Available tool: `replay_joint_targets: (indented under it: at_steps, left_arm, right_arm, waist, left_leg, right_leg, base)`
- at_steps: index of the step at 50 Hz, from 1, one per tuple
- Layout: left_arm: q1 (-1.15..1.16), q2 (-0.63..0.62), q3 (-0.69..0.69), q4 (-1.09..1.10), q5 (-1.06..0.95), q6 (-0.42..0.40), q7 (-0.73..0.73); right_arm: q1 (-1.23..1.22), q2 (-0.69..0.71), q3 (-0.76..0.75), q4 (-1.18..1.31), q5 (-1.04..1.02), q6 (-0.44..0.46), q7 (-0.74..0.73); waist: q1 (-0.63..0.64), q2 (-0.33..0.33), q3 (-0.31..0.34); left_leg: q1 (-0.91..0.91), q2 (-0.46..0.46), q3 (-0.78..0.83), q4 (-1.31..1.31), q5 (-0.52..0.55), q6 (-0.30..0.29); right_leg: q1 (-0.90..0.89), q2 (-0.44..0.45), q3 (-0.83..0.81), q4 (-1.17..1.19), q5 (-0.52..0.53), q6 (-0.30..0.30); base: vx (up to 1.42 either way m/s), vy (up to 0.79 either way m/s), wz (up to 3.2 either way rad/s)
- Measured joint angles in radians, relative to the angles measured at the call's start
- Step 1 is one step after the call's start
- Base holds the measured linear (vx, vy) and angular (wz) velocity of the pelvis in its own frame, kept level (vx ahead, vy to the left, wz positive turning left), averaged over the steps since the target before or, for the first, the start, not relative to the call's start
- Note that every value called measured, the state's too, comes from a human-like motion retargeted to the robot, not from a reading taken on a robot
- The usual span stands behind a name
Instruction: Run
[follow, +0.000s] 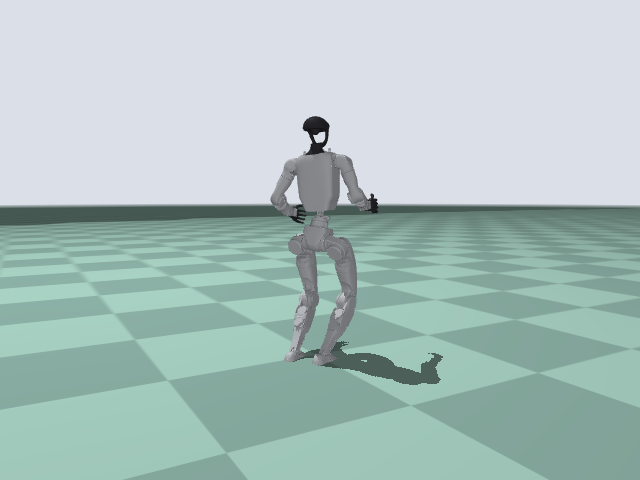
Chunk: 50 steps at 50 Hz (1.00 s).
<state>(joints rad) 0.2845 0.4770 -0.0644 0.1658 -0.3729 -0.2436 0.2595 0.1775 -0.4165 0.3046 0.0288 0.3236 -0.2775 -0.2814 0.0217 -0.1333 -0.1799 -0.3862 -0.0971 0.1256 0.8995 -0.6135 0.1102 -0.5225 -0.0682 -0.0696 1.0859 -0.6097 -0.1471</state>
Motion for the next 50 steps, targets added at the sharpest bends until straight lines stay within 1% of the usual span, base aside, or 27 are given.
replay_joint_targets:
  at_steps: [2,5,7,8,10,13,15,17,20,23,25,31,35,37,38,40,42,43,45,47,48,50]
  left_arm:
    - [0.026,0.008,0.003,0.008,0.019,0.002,-0.016]
    - [0.055,0.028,0.016,0.010,0.046,0.003,-0.047]
    - [0.065,0.031,0.024,0.003,0.063,0.007,-0.066]
    - [0.072,0.030,0.023,-0.003,0.070,0.009,-0.072]
    - [0.081,0.027,0.014,-0.024,0.082,0.012,-0.075]
    - [0.070,0.018,-0.008,-0.070,0.092,0.014,-0.050]
    - [0.047,0.013,-0.021,-0.106,0.093,0.017,-0.028]
    - [0.011,0.017,-0.033,-0.140,0.105,0.014,-0.008]
    - [-0.053,0.028,-0.053,-0.168,0.146,0.015,0.013]
    - [-0.101,0.042,-0.072,-0.164,0.195,0.023,0.024]
    - [-0.118,0.048,-0.080,-0.153,0.221,0.025,0.023]
    - [-0.075,0.068,-0.079,-0.096,0.273,0.026,-0.017]
    - [-0.031,0.088,-0.073,-0.044,0.313,0.031,-0.070]
    - [-0.008,0.095,-0.077,-0.014,0.335,0.039,-0.095]
    - [-0.004,0.102,-0.074,0.010,0.349,0.041,-0.116]
    - [0.015,0.104,-0.080,0.047,0.372,0.053,-0.142]
    - [0.010,0.108,-0.085,0.113,0.399,0.062,-0.175]
    - [0.018,0.104,-0.090,0.135,0.410,0.070,-0.184]
    - [-0.003,0.098,-0.102,0.222,0.439,0.080,-0.209]
    - [0.001,0.081,-0.114,0.286,0.459,0.097,-0.222]
    - [-0.021,0.072,-0.122,0.344,0.473,0.101,-0.229]
    - [-0.019,0.049,-0.133,0.413,0.489,0.122,-0.240]
  right_arm:
    - [-0.040,-0.013,0.012,-0.034,-0.004,-0.010,0.002]
    - [-0.104,-0.030,0.014,-0.075,-0.006,-0.019,0.007]
    - [-0.124,-0.031,0.013,-0.081,-0.002,-0.021,0.009]
    - [-0.125,-0.031,0.013,-0.080,-0.001,-0.022,0.010]
    - [-0.108,-0.024,0.014,-0.079,-0.002,-0.022,0.011]
    - [-0.056,-0.008,0.017,-0.059,-0.018,-0.024,0.000]
    - [-0.025,0.003,0.015,-0.035,-0.026,-0.023,-0.017]
    - [0.003,0.016,0.008,-0.015,-0.031,-0.021,-0.035]
    - [0.040,0.037,-0.006,0.017,-0.035,-0.012,-0.052]
    - [0.062,0.055,-0.015,0.046,-0.032,-0.007,-0.045]
    - [0.072,0.057,-0.016,0.059,-0.033,-0.004,-0.032]
    - [0.088,0.031,-0.017,0.069,-0.055,0.000,0.027]
    - [0.093,0.006,-0.018,0.071,-0.081,0.009,0.072]
    - [0.097,-0.005,-0.016,0.077,-0.097,0.016,0.090]
    - [0.092,-0.008,-0.017,0.084,-0.104,0.022,0.105]
    - [0.096,-0.015,-0.014,0.101,-0.121,0.034,0.122]
    - [0.082,-0.013,-0.014,0.145,-0.143,0.053,0.144]
    - [0.086,-0.016,-0.012,0.166,-0.153,0.063,0.149]
    - [0.060,-0.006,-0.009,0.255,-0.181,0.083,0.167]
    - [0.056,0.001,0.000,0.325,-0.203,0.107,0.178]
    - [0.031,0.015,0.005,0.387,-0.219,0.116,0.187]
    - [0.026,0.028,0.018,0.458,-0.241,0.142,0.198]
  waist:
    - [0.027,-0.002,0.003]
    - [0.061,0.006,0.011]
    - [0.080,0.025,0.009]
    - [0.084,0.032,0.006]
    - [0.081,0.036,0.000]
    - [0.045,0.028,-0.002]
    - [0.011,0.021,0.002]
    - [-0.026,0.009,0.011]
    - [-0.080,-0.022,0.022]
    - [-0.106,-0.038,0.031]
    - [-0.110,-0.035,0.035]
    - [-0.103,-0.010,0.026]
    - [-0.102,-0.010,0.008]
    - [-0.103,-0.023,0.009]
    - [-0.100,-0.016,-0.001]
    - [-0.099,-0.031,-0.001]
    - [-0.089,-0.026,-0.016]
    - [-0.089,-0.037,-0.014]
    - [-0.076,-0.031,-0.028]
    - [-0.069,-0.047,-0.027]
    - [-0.060,-0.039,-0.035]
    - [-0.052,-0.053,-0.033]
  left_leg:
    - [-0.055,0.042,0.013,0.111,-0.020,0.002]
    - [-0.132,0.140,0.051,0.259,-0.097,0.043]
    - [-0.158,0.183,0.053,0.288,-0.131,0.055]
    - [-0.160,0.185,0.051,0.282,-0.133,0.056]
    - [-0.144,0.159,0.053,0.233,-0.129,0.057]
    - [-0.076,0.062,0.053,0.091,-0.121,0.072]
    - [-0.025,0.001,0.059,-0.006,-0.148,0.102]
    - [0.010,-0.059,0.061,-0.085,-0.185,0.116]
    - [0.047,-0.147,0.068,-0.196,-0.202,0.111]
    - [0.089,-0.196,0.062,-0.305,-0.187,0.107]
    - [0.112,-0.204,0.055,-0.358,-0.172,0.108]
    - [0.125,-0.183,0.034,-0.431,-0.129,0.115]
    - [0.117,-0.175,0.021,-0.477,-0.090,0.119]
    - [0.101,-0.179,0.025,-0.456,-0.084,0.123]
    - [0.104,-0.170,0.014,-0.485,-0.072,0.123]
    - [0.089,-0.174,0.018,-0.464,-0.068,0.126]
    - [0.094,-0.159,0.000,-0.504,-0.049,0.126]
    - [0.085,-0.165,0.005,-0.485,-0.048,0.126]
    - [0.094,-0.147,-0.015,-0.526,-0.029,0.126]
    - [0.082,-0.152,-0.012,-0.499,-0.023,0.124]
    - [0.088,-0.137,-0.025,-0.523,-0.015,0.123]
    - [0.076,-0.138,-0.022,-0.493,-0.012,0.121]
  right_leg:
    - [0.013,0.010,-0.019,-0.022,-0.053,-0.002]
    - [0.020,0.024,-0.068,-0.045,-0.127,-0.014]
    - [0.026,0.053,-0.083,-0.084,-0.124,-0.025]
    - [0.028,0.061,-0.083,-0.097,-0.115,-0.032]
    - [0.024,0.065,-0.067,-0.102,-0.091,-0.031]
    - [-0.011,0.036,-0.016,-0.029,-0.037,-0.002]
    - [-0.046,0.000,0.010,0.053,-0.020,0.012]
    - [-0.089,-0.049,0.032,0.146,-0.023,0.021]
    - [-0.152,-0.134,0.067,0.260,-0.032,0.020]
    - [-0.181,-0.179,0.087,0.295,-0.046,0.015]
    - [-0.183,-0.185,0.087,0.284,-0.051,0.013]
    - [-0.167,-0.163,0.063,0.186,-0.077,0.015]
    - [-0.163,-0.158,0.054,0.125,-0.103,0.029]
    - [-0.160,-0.172,0.059,0.121,-0.119,0.037]
    - [-0.155,-0.161,0.048,0.095,-0.121,0.038]
    - [-0.151,-0.176,0.052,0.092,-0.134,0.046]
    - [-0.136,-0.157,0.035,0.043,-0.137,0.050]
    - [-0.134,-0.166,0.041,0.045,-0.143,0.056]
    - [-0.111,-0.141,0.026,-0.016,-0.144,0.056]
    - [-0.102,-0.148,0.031,-0.026,-0.153,0.066]
    - [-0.086,-0.127,0.019,-0.070,-0.149,0.066]
    - [-0.079,-0.135,0.020,-0.071,-0.153,0.074]
  base:
    - [-0.02,-0.10,-0.17]
    - [-0.01,-0.06,-0.25]
    - [0.00,-0.01,-0.40]
    - [-0.01,0.03,-0.33]
    - [-0.02,0.07,-0.17]
    - [-0.05,0.11,0.07]
    - [-0.07,0.13,0.21]
    - [-0.10,0.12,0.29]
    - [-0.11,0.11,0.38]
    - [-0.08,0.08,0.22]
    - [-0.06,0.05,0.03]
    - [0.00,0.00,0.00]
    - [-0.01,-0.01,0.03]
    - [-0.05,-0.06,0.14]
    - [-0.02,-0.06,0.12]
    - [-0.04,-0.07,0.14]
    - [-0.02,-0.08,0.11]
    - [-0.03,-0.09,0.13]
    - [-0.01,-0.10,0.09]
    - [-0.02,-0.11,0.09]
    - [0.00,-0.11,0.03]
    - [-0.02,-0.12,0.05]
